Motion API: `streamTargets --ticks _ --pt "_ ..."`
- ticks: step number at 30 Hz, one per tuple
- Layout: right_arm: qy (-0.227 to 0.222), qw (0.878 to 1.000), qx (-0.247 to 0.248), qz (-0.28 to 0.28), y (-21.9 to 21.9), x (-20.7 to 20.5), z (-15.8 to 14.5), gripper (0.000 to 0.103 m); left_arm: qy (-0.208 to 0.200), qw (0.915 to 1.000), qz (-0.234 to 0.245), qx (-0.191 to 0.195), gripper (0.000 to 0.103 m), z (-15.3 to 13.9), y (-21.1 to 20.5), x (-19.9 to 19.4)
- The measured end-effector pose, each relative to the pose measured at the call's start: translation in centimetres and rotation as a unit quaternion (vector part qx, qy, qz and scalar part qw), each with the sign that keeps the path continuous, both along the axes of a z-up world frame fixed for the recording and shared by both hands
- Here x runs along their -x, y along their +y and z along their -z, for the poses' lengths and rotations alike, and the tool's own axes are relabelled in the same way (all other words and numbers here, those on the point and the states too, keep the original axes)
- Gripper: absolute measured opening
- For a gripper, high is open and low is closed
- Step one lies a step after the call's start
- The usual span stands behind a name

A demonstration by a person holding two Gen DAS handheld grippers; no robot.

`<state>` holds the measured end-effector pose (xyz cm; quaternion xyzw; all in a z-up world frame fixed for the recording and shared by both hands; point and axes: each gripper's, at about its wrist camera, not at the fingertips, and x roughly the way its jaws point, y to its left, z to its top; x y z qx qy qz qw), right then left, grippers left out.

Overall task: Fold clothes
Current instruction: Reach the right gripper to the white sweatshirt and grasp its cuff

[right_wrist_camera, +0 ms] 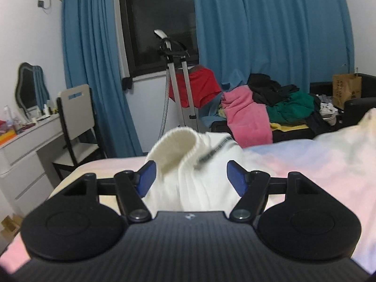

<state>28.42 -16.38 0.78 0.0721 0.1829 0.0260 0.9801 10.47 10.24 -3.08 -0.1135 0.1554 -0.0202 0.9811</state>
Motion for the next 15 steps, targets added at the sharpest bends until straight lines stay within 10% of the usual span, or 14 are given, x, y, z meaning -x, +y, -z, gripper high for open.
streamTargets --ticks 4,8,15 --pt "0.022 0.998 0.053 0.028 1.9 -6.8 0.8 0.061 0.005 0.9997 -0.002 0.025 0.103 1.8 2.4 -1.1" --pt "0.022 0.994 0.097 0.054 2.5 -8.5 1.0 0.015 0.021 0.9977 0.007 0.063 0.103 3.1 3.8 -2.5" --pt "-0.056 0.992 0.075 0.080 -0.6 -0.8 -2.2 0.011 0.005 0.9977 0.035 0.057 0.103 3.0 2.3 -2.3"
